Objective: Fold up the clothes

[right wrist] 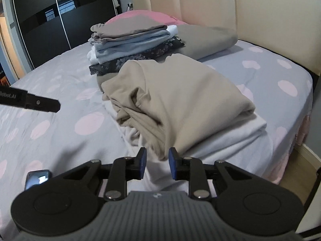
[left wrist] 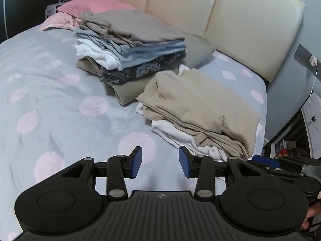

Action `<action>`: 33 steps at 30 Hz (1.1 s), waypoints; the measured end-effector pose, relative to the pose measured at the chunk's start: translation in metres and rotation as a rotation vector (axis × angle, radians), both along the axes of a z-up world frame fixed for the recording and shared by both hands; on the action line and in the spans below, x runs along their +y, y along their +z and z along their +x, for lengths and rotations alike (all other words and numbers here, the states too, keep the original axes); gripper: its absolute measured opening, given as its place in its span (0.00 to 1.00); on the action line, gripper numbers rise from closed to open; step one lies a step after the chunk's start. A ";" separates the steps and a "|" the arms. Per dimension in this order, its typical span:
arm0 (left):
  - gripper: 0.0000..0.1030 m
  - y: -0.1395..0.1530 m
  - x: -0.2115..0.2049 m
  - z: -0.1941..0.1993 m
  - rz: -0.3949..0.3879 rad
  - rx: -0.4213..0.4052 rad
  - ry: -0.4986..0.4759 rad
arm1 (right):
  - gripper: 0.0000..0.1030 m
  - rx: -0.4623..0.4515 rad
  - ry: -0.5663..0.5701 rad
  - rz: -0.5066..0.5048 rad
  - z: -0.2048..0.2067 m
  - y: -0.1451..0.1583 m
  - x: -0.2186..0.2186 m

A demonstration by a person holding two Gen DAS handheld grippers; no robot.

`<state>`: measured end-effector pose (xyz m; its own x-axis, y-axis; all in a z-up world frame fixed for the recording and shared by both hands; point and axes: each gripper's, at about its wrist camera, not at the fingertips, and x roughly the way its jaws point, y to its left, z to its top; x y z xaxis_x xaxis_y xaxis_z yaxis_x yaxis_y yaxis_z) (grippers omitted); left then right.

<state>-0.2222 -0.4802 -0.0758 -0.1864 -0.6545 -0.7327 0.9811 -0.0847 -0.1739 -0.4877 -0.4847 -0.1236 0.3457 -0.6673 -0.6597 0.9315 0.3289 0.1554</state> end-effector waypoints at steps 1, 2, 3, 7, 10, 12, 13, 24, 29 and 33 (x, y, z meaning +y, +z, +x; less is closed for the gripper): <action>0.41 0.004 0.005 0.000 -0.005 0.003 0.009 | 0.26 0.010 -0.019 -0.001 -0.001 0.006 0.005; 0.46 0.008 0.010 0.000 -0.011 0.007 0.017 | 0.30 0.022 -0.041 -0.004 -0.003 0.012 0.010; 0.49 0.012 0.015 0.000 -0.016 0.010 0.026 | 0.32 0.033 -0.067 -0.004 -0.004 0.018 0.014; 0.52 0.030 0.032 0.002 -0.040 0.007 0.088 | 0.44 0.012 -0.162 0.020 -0.010 0.047 0.029; 0.54 0.044 0.042 0.004 -0.071 -0.027 0.100 | 0.56 0.025 -0.207 0.013 -0.010 0.069 0.041; 0.58 0.053 0.048 0.005 -0.084 -0.048 0.107 | 0.61 0.038 -0.225 0.001 -0.009 0.080 0.049; 0.59 0.057 0.052 0.006 -0.095 -0.043 0.109 | 0.67 0.042 -0.232 -0.007 -0.008 0.085 0.053; 0.64 0.074 0.069 -0.001 -0.142 -0.096 0.104 | 0.78 0.046 -0.279 -0.023 -0.010 0.101 0.081; 0.65 0.070 0.066 -0.010 -0.130 -0.099 0.071 | 0.78 0.002 -0.288 0.043 -0.013 0.093 0.078; 0.65 0.067 0.064 -0.015 -0.117 -0.092 0.053 | 0.78 0.009 -0.280 0.045 -0.011 0.090 0.077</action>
